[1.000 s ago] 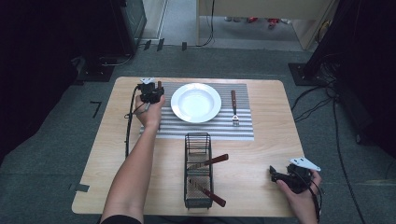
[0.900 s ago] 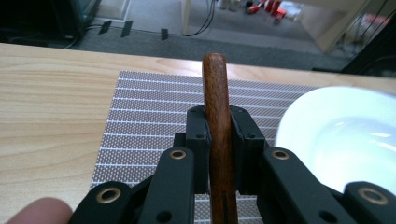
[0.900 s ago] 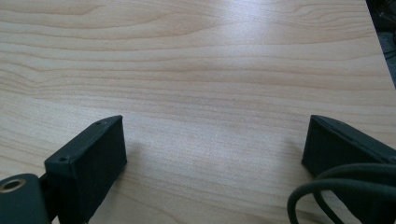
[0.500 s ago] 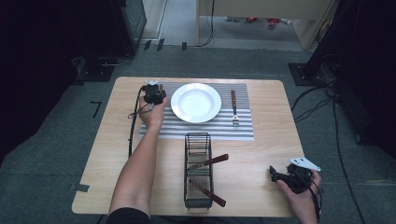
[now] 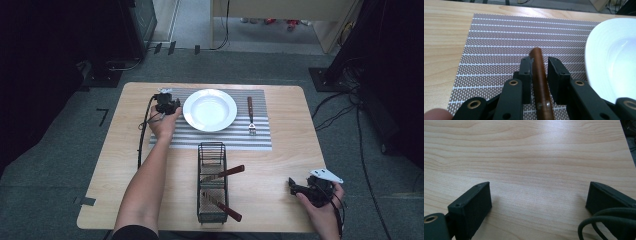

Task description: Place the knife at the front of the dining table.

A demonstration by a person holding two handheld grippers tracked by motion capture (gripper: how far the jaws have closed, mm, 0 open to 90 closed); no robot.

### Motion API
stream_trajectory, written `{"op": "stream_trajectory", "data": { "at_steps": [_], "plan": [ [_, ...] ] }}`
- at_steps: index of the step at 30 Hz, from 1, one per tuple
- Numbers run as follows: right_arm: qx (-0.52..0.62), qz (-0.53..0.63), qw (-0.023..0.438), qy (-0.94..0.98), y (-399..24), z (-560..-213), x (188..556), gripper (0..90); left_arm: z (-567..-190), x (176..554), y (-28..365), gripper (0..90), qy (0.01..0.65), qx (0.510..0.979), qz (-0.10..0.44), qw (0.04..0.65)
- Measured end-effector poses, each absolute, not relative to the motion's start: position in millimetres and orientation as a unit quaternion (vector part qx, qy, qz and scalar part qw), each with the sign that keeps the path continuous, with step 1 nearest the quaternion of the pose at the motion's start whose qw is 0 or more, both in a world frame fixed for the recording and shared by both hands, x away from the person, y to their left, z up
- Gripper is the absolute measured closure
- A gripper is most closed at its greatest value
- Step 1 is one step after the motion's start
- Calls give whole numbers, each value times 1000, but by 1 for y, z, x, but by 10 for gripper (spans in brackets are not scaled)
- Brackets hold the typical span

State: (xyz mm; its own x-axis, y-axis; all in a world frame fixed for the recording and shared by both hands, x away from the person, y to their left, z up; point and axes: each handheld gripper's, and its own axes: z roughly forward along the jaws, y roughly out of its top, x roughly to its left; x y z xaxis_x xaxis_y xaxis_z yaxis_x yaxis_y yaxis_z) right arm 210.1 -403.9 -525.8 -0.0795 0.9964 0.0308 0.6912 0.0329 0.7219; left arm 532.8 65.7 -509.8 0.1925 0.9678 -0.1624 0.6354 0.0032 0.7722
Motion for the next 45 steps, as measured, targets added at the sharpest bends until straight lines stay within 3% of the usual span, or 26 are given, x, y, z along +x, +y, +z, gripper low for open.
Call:
{"op": "stream_trajectory", "data": {
  "at_steps": [14, 16, 18, 25, 32, 36, 40, 45],
  "plan": [
    [629, 298, 256, 671, -404, -526, 210, 59, -511, 531, 71, 755, 598, 674, 208, 381],
    [629, 298, 256, 671, -404, -526, 210, 59, -510, 532, 71, 772, 599, 668, 214, 386],
    [629, 298, 255, 671, -404, -526, 210, 59, -509, 534, 72, 858, 612, 657, 216, 385],
    [629, 298, 255, 671, -404, -526, 210, 59, -509, 538, 75, 794, 622, 644, 199, 397],
    [628, 299, 254, 672, -404, -526, 210, 59, -498, 517, 74, 718, 592, 673, 184, 403],
    [627, 299, 255, 673, -404, -526, 210, 59, -498, 502, 70, 675, 568, 711, 190, 369],
    [627, 299, 255, 673, -404, -526, 210, 59, -503, 498, 65, 680, 558, 732, 196, 338],
    [627, 298, 255, 673, -404, -526, 210, 59, -508, 496, 66, 762, 553, 735, 198, 338]
  ]
}}
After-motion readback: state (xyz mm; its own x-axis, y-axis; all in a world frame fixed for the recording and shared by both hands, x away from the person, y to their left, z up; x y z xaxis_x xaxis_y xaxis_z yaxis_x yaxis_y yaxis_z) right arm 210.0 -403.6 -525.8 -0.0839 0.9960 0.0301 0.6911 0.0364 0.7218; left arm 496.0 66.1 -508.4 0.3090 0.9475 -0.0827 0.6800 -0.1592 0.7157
